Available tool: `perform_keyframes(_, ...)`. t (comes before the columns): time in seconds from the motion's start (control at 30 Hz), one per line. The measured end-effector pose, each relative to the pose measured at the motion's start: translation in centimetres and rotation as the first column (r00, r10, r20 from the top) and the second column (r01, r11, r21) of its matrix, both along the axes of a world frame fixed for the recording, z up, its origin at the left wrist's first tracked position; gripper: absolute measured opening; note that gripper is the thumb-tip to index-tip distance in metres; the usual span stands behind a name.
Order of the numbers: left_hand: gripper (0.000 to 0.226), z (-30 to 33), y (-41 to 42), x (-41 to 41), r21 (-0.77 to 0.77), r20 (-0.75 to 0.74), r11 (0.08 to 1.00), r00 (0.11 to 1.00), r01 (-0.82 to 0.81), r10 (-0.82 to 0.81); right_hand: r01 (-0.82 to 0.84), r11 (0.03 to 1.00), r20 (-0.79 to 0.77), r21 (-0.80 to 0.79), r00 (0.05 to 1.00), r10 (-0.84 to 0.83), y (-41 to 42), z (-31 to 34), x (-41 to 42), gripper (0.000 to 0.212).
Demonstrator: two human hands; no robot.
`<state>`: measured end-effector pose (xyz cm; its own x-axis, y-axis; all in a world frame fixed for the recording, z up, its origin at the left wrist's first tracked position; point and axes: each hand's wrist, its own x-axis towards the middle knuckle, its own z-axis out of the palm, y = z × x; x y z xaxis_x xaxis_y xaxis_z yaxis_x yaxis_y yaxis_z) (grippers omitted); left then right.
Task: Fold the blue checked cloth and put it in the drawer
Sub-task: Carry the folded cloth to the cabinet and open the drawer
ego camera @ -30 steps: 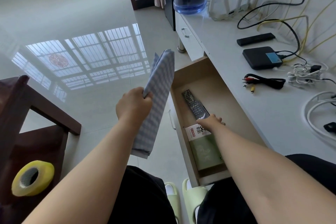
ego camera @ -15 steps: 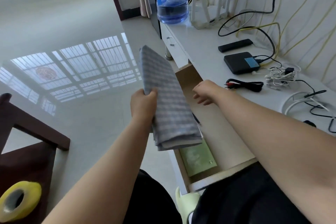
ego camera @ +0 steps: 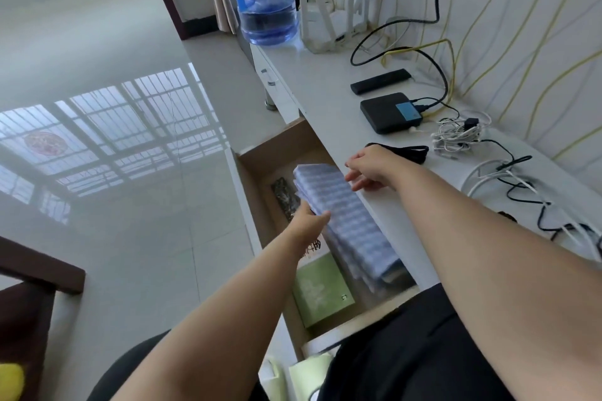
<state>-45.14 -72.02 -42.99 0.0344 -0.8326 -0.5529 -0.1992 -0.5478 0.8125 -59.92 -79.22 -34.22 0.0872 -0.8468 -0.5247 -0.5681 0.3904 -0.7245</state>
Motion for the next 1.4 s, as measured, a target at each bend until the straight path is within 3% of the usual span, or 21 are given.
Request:
perform_keyframes(0.03,0.045,-0.2,-0.4,0.7,-0.093,0.263,0.996,0.965,-0.001,0.026,-0.002,1.000,0.002,0.000,1.000,0.002,-0.2,-0.2,-0.1,0.018)
perform_keyframes(0.07,0.051,-0.1,-0.7,1.6,-0.177,0.498,0.984,0.859,-0.036,0.120,-0.001,1.000,0.006,-0.004,1.000,0.002,-0.3,-0.3,-0.1,0.018)
perform_keyframes(0.1,0.057,0.5,-0.7,2.6,-0.231,0.584,0.963,0.772,-0.139,0.251,-0.001,1.000,0.006,-0.009,1.000,0.001,-0.4,-0.4,-0.2,0.018)
perform_keyframes(0.17,0.063,1.3,-0.6,4.5,-0.148,0.576,0.893,0.697,-0.426,0.428,-0.013,1.000,-0.007,-0.027,1.000,0.013,-0.4,-0.6,-0.3,0.016)
perform_keyframes(0.23,0.062,1.1,-0.3,5.2,0.060,0.435,0.823,0.757,-0.564,0.487,-0.044,0.998,-0.025,-0.054,0.999,0.043,-0.4,-0.9,-0.1,0.014)
perform_keyframes(0.3,0.057,0.4,0.1,5.0,0.166,0.385,0.837,0.816,-0.521,0.432,-0.094,0.993,-0.054,-0.071,0.994,0.090,-0.5,-1.4,0.0,0.017)
perform_keyframes(0.43,0.062,-1.9,0.2,5.8,0.214,0.430,0.848,0.827,-0.484,0.363,-0.211,0.970,-0.112,-0.123,0.974,0.198,-0.4,-1.8,0.2,0.028)
perform_keyframes(0.5,0.059,-3.0,-0.2,6.1,0.216,0.419,0.852,0.834,-0.477,0.360,-0.336,0.927,-0.295,-0.169,0.914,0.278,-0.2,-1.7,0.7,0.033)
perform_keyframes(0.6,0.063,-3.6,-0.5,6.2,0.225,0.346,0.847,0.852,-0.482,0.393,-0.669,0.719,-0.702,-0.189,0.604,0.377,0.6,-2.2,3.1,0.042)
perform_keyframes(0.67,0.063,-1.5,0.0,5.9,0.244,0.313,0.850,0.867,-0.467,0.387,-0.872,0.483,-0.815,-0.079,0.335,0.473,1.2,-4.5,5.4,0.049)
perform_keyframes(0.73,0.056,0.3,0.4,5.7,0.244,0.249,0.876,0.900,-0.415,0.357,-0.952,0.278,-0.859,0.129,0.033,0.511,2.1,-7.4,7.6,0.049)
perform_keyframes(0.8,0.051,1.1,0.8,6.1,0.254,0.252,0.894,0.917,-0.370,0.308,-0.910,0.210,-0.830,0.358,-0.207,0.519,2.7,-9.6,8.5,0.045)
perform_keyframes(0.87,0.053,1.6,1.2,6.5,0.310,0.273,0.886,0.925,-0.345,0.265,-0.834,0.232,-0.773,0.500,-0.309,0.555,3.0,-10.5,8.6,0.044)
perform_keyframes(1.17,0.064,3.0,1.8,7.2,0.411,0.074,0.845,0.936,-0.343,0.344,-0.785,0.401,-0.754,0.473,-0.125,0.645,3.4,-9.4,7.9,0.065)
perform_keyframes(1.23,0.063,3.3,2.0,7.2,0.391,0.051,0.855,0.935,-0.342,0.351,-0.809,0.468,-0.774,0.354,0.028,0.633,3.4,-8.7,8.1,0.067)
perform_keyframes(1.3,0.059,4.6,2.2,7.1,0.354,0.016,0.874,0.936,-0.334,0.351,-0.811,0.564,-0.777,0.158,0.250,0.577,2.8,-6.8,7.9,0.058)
perform_keyframes(1.4,0.048,5.6,1.6,7.0,0.277,-0.013,0.916,0.952,-0.289,0.305,-0.634,0.769,-0.689,-0.081,0.593,0.417,1.4,-3.7,6.4,0.053)
